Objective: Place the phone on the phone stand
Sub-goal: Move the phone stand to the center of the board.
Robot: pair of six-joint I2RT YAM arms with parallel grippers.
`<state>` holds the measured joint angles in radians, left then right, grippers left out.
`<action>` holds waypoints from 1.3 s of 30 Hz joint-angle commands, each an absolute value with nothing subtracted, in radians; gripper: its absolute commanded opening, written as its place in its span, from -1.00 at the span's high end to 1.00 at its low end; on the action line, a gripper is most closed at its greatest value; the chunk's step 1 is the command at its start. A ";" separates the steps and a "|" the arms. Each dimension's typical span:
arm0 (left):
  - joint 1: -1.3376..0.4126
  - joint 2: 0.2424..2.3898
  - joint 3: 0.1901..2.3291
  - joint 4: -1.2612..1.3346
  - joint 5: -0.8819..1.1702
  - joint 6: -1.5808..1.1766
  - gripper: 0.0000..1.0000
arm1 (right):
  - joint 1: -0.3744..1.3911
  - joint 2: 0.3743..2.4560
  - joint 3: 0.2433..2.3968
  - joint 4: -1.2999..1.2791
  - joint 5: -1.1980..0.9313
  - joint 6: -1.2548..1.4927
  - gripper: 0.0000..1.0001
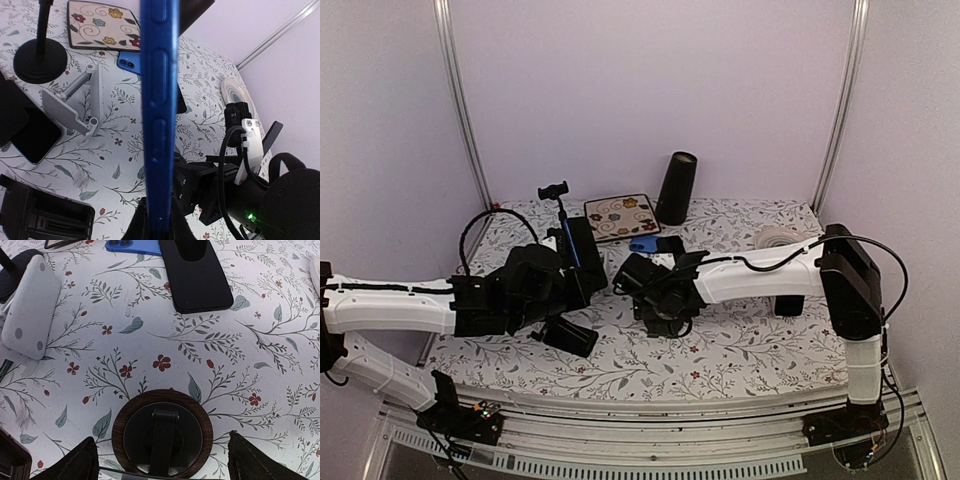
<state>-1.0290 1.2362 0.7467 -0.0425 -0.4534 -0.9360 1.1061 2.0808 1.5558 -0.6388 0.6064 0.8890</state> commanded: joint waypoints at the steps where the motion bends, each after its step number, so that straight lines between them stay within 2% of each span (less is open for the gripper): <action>1: -1.018 1.210 0.741 0.008 -0.472 -0.933 1.00 | 1.110 2.118 1.598 -0.711 0.652 0.952 -0.76; 6: -1.019 1.213 0.741 0.012 -0.470 -0.934 1.00 | 1.111 2.136 1.618 -0.721 0.656 0.954 -0.62; 13: -1.018 1.216 0.739 0.018 -0.465 -0.936 1.00 | 1.111 2.140 1.616 -0.726 0.669 0.926 -0.32; 19: -1.018 1.223 0.740 0.023 -0.460 -0.936 1.00 | 1.109 2.077 1.534 -0.652 0.671 0.866 -0.09; 28: -1.020 1.244 0.752 0.036 -0.437 -0.919 1.00 | 1.051 1.874 1.281 -0.446 0.651 0.685 -0.01; 39: -1.023 1.293 0.776 0.066 -0.405 -0.907 1.00 | 0.904 1.736 1.088 -0.308 0.582 0.542 -0.02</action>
